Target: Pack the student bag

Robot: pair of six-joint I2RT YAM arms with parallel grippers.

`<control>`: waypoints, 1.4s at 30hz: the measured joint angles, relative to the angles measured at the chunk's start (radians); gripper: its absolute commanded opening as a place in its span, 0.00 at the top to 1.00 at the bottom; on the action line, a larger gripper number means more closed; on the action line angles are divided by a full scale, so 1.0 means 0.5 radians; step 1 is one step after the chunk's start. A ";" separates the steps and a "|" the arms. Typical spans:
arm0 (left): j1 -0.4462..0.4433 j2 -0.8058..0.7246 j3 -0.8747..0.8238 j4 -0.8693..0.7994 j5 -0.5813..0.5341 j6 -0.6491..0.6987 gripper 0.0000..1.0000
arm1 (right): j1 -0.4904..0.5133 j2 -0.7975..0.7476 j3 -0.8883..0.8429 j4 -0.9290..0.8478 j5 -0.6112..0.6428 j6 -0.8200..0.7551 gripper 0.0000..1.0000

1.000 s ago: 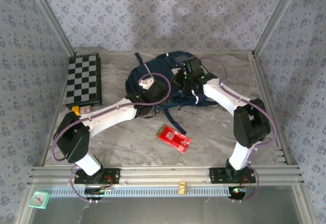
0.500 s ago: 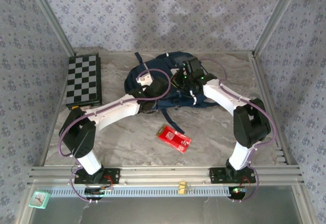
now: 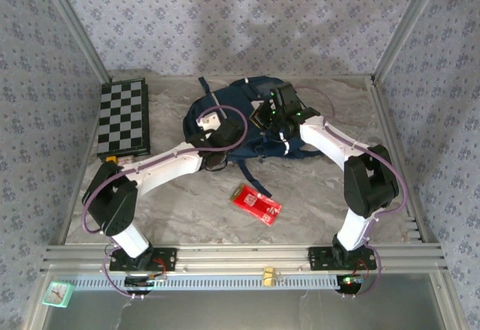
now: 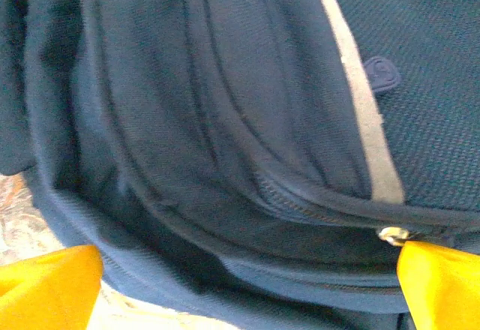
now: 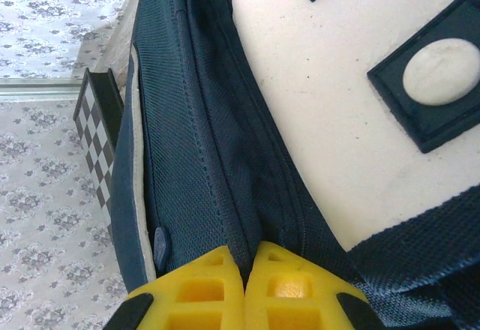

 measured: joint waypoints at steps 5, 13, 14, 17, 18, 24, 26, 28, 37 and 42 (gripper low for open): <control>0.011 -0.071 -0.014 -0.092 -0.005 0.007 0.00 | 0.001 0.001 0.036 -0.002 0.000 0.001 1.00; -0.006 -0.069 0.036 -0.014 0.031 0.023 0.00 | 0.002 0.001 0.041 -0.002 0.001 0.024 1.00; -0.010 -0.069 0.047 0.013 0.033 0.027 0.00 | 0.002 0.001 0.044 -0.003 0.001 0.024 1.00; -0.023 -0.069 0.056 0.060 0.033 0.038 0.01 | 0.002 0.001 0.045 -0.002 0.001 0.024 1.00; -0.027 -0.069 0.056 0.066 0.033 0.037 0.03 | 0.002 0.001 0.045 -0.002 0.001 0.024 1.00; -0.040 -0.069 0.062 0.055 0.079 0.117 0.21 | 0.002 0.001 0.045 -0.002 0.001 0.024 1.00; -0.040 -0.060 0.085 0.034 0.102 0.160 0.28 | 0.002 0.001 0.045 -0.002 0.001 0.024 1.00; -0.040 -0.037 0.112 0.026 0.111 0.211 0.34 | 0.002 0.001 0.045 -0.002 0.001 0.024 1.00; -0.024 0.166 0.270 -0.047 0.259 0.400 0.51 | 0.000 0.001 0.045 -0.002 0.002 0.024 1.00; 0.011 0.243 0.335 -0.101 0.291 0.408 0.60 | 0.001 0.005 0.045 0.002 0.002 0.027 1.00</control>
